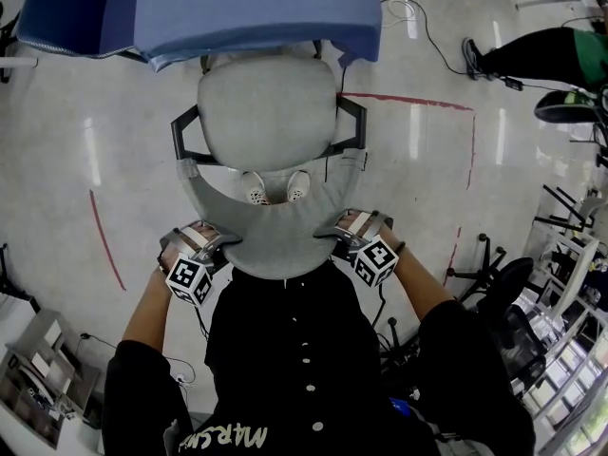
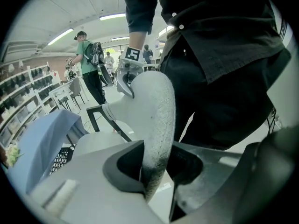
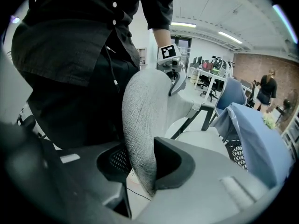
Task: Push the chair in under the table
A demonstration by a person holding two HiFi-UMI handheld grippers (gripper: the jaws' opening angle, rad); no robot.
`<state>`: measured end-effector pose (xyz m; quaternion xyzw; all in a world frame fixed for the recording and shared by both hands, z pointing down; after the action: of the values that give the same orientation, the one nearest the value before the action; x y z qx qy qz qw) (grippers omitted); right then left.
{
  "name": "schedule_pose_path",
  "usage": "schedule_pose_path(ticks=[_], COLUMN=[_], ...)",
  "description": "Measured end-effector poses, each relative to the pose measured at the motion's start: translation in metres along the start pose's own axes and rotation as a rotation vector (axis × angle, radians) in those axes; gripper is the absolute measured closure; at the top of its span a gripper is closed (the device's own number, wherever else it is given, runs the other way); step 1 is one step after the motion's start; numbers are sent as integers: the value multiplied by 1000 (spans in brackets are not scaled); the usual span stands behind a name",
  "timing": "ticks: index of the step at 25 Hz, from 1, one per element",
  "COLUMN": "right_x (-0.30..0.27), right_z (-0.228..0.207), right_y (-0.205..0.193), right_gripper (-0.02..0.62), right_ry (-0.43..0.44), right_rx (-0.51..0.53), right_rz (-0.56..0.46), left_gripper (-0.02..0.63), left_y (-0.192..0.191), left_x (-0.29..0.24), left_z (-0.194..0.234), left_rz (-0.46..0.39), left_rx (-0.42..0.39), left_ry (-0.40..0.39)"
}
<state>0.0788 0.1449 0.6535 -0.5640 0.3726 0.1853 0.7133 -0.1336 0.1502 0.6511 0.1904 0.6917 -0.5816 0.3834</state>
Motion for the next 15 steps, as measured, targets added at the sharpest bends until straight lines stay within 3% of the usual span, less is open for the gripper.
schedule_pose_path(ticks=[5,15], right_x=[-1,18], right_z=[-16,-58], right_y=[-3,-31], right_gripper=[469,465], right_ry=[-15,-9], right_rx=[-7,18], right_rz=[-4,29], left_gripper=[492,495], left_y=[-9,-5], left_x=[5,0], left_z=[15,57], left_rz=[6,-11], left_rx=[39,30], left_ry=[36,64])
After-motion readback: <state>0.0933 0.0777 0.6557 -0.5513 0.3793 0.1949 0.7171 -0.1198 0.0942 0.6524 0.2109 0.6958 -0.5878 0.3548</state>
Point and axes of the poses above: the fingertips, and each gripper's own axes: x backward along the fingers, z to its left, y out of its top, the point moved 4 cm from there along x, backward along the fingers, and after that the axes turned 2 degrees about -y, right-handed, at the moved point
